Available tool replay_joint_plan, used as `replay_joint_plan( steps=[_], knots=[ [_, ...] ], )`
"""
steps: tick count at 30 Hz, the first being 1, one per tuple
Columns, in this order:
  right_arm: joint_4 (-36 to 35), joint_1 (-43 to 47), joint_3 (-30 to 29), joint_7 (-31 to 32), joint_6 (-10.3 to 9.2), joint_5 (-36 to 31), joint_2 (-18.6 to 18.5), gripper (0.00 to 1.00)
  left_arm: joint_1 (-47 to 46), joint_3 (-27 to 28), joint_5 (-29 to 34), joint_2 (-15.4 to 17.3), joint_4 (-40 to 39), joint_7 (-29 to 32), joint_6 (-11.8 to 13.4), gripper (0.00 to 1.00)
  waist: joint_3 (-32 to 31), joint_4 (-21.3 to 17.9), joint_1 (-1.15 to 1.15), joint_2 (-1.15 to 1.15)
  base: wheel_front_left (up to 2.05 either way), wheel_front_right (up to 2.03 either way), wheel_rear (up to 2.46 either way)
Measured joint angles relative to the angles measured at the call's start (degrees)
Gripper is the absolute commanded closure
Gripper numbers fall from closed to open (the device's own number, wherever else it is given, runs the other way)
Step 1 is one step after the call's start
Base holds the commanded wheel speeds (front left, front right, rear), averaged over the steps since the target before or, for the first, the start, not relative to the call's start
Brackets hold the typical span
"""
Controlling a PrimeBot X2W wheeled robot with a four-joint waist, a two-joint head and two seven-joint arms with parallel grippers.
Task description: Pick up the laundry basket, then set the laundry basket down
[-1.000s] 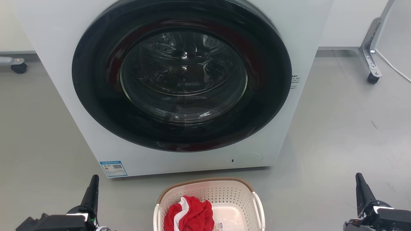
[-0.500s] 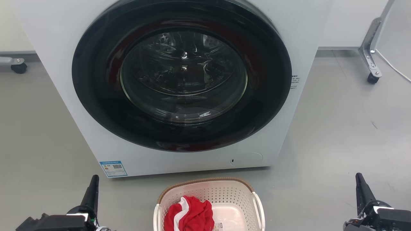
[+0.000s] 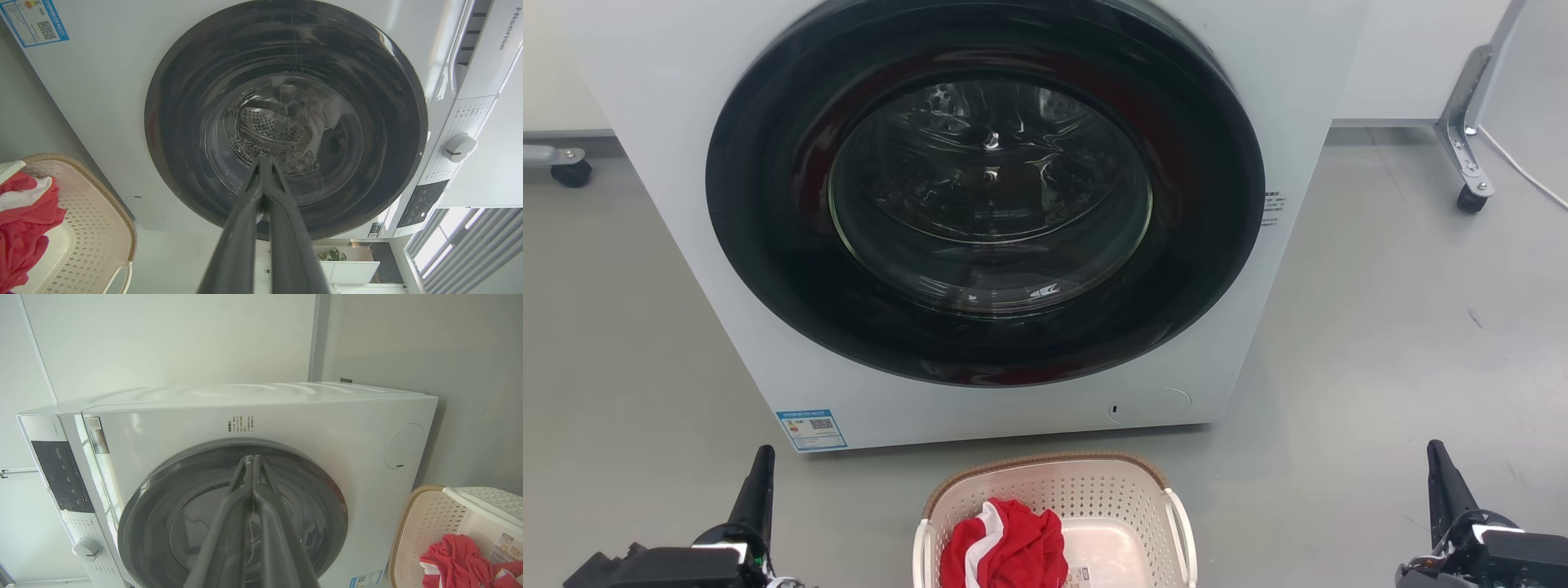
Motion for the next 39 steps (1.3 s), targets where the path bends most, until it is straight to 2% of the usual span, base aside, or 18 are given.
replay_joint_plan(
  steps=[39],
  knots=[
    [0.0,0.0,0.0,0.0,0.00,0.0,0.0,1.00,0.0,0.0,0.0,0.0,0.0,0.0,0.0,1.00,0.0,0.0,0.00,0.00,0.00,0.00,0.00]
  ],
)
